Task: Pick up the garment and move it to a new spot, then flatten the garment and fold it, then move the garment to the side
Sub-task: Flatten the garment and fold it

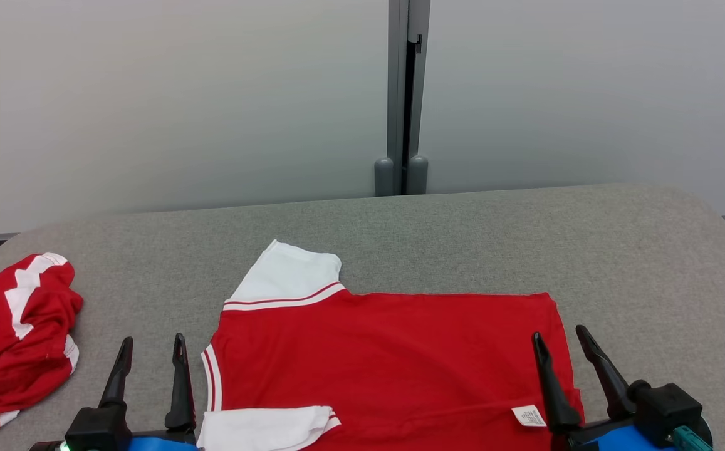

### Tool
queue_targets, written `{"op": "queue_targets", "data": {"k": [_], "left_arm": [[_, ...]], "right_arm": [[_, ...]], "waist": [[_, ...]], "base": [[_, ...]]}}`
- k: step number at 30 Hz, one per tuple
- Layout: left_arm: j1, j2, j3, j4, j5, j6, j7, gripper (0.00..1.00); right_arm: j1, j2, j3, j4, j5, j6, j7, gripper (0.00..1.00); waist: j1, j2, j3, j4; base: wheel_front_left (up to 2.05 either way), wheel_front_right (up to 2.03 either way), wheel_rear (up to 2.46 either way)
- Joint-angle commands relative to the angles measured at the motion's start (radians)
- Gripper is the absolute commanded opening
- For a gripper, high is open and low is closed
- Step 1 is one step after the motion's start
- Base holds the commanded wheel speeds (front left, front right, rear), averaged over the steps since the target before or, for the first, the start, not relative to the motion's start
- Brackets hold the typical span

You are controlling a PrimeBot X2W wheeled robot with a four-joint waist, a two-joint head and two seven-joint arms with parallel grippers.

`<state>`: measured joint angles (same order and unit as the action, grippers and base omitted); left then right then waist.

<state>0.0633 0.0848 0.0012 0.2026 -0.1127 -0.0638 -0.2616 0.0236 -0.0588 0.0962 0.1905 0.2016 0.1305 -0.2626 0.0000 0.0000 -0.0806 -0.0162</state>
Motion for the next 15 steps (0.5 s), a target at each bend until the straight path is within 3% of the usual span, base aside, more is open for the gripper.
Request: {"op": "queue_targets", "data": {"k": [1,15], "left_arm": [[-0.014,-0.003,0.003,0.011,0.01,-0.002,-0.004,1.0],[0.003,-0.008,0.004,0.06,0.026,-0.013,-0.005,1.0]], "right_arm": [[0.017,0.004,-0.003,-0.006,-0.026,0.0,-0.003,1.0],[0.045,0.009,-0.036,0.006,-0.068,0.0,-0.003,1.0]], "waist": [[0.0,0.0,-0.002,0.002],[0.0,0.0,-0.007,0.009]], "base": [[0.0,0.0,0.0],[0.0,0.0,0.0]]}}
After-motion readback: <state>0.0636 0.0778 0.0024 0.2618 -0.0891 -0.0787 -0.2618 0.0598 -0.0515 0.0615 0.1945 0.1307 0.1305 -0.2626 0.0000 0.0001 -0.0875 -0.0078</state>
